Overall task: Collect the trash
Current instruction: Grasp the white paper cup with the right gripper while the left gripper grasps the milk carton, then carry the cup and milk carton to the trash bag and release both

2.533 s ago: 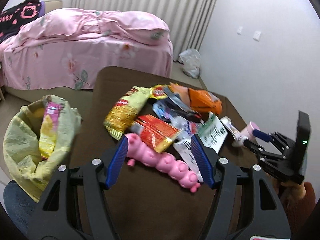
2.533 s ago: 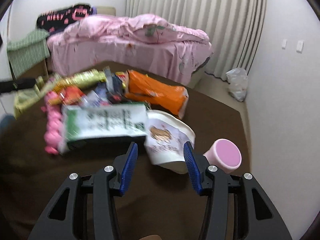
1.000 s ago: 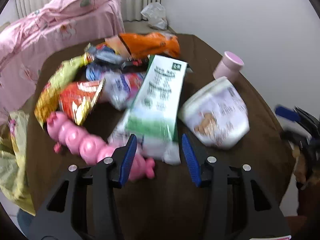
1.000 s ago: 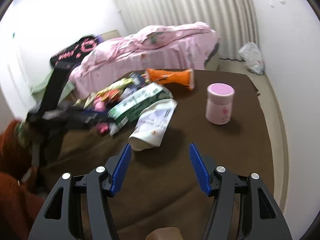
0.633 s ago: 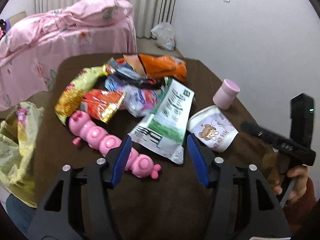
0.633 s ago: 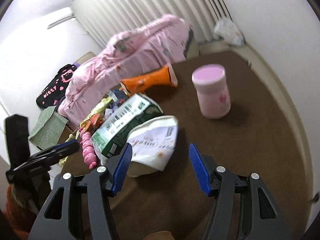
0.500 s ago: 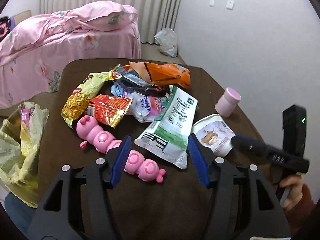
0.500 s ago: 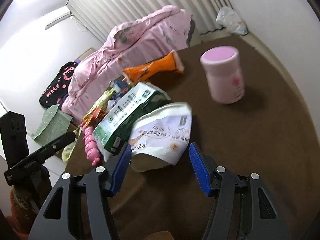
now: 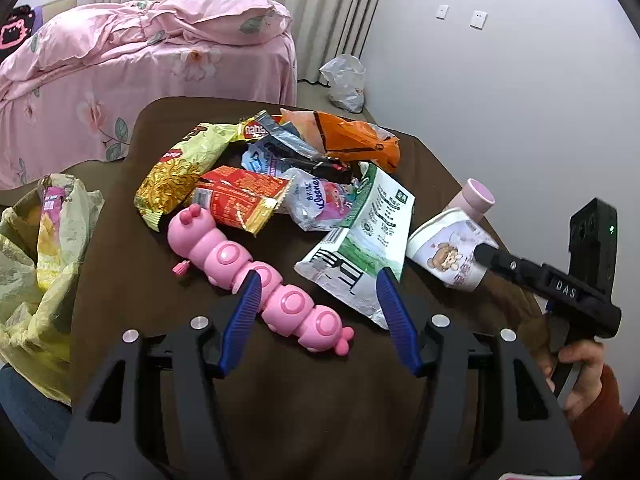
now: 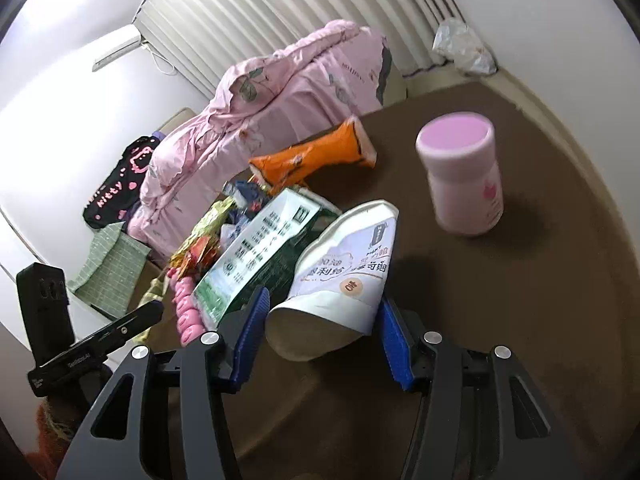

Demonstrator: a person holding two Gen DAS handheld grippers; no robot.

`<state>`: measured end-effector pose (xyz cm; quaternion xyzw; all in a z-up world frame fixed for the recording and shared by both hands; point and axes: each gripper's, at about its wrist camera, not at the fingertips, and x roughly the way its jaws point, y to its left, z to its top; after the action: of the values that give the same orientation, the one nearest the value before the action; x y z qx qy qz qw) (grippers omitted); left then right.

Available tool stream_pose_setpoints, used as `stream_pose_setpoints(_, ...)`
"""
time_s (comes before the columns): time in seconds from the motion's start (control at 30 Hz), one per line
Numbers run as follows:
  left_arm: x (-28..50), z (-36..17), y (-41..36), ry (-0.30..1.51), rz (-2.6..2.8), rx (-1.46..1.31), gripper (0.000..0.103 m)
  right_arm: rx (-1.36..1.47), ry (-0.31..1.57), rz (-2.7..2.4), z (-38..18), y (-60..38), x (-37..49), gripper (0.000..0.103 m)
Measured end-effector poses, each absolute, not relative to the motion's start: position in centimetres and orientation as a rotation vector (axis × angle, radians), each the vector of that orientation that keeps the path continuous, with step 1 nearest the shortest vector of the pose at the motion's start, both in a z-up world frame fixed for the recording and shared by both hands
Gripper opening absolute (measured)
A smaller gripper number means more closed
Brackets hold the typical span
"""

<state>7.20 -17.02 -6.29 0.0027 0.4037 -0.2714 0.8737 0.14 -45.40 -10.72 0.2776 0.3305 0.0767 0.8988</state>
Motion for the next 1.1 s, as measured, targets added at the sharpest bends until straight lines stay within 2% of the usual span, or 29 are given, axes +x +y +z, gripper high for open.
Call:
stream_pose_setpoints(0.1,7.4,-6.0,-18.0,0.843,-0.587,0.031,0.058,0.494,0.655,0.131,-9.5,-45.6,-0.6,0.05)
stream_pose_setpoints(0.17,7.8,-5.7,-19.4,0.849,-0.632,0.066,0.065,0.433,0.642,0.111,-8.9,-45.8,-1.2,0.05)
stream_pose_setpoints(0.37,10.2,-4.8,-25.9,0.801,-0.687,0.302,0.065,0.301,0.625,0.059,-8.1,-47.1,-4.3,0.05)
stream_pose_setpoints(0.6,14.6,-7.7,-32.6,0.901,-0.658,0.555,0.066,0.291,0.622,0.054,-8.6,-48.1,-5.7,0.05)
stream_pose_setpoints(0.8,17.0,-9.9,-33.7,1.022,-0.599,0.549,0.065,0.31,0.634,0.062,-9.2,-48.1,-5.9,0.05)
stream_pose_setpoints(0.83,17.3,-10.0,-33.6,1.035,-0.591,0.536,0.063,0.313,0.633,0.064,-9.2,-48.1,-6.2,0.05)
stream_pose_setpoints(0.87,17.2,-9.9,-33.6,1.037,-0.594,0.525,0.054,0.314,0.631,0.067,-9.2,-48.1,-6.3,0.05)
stream_pose_setpoints(1.1,13.3,-5.0,-29.5,0.921,-0.675,0.305,0.053,0.318,0.609,0.077,-8.9,-47.9,-6.7,0.05)
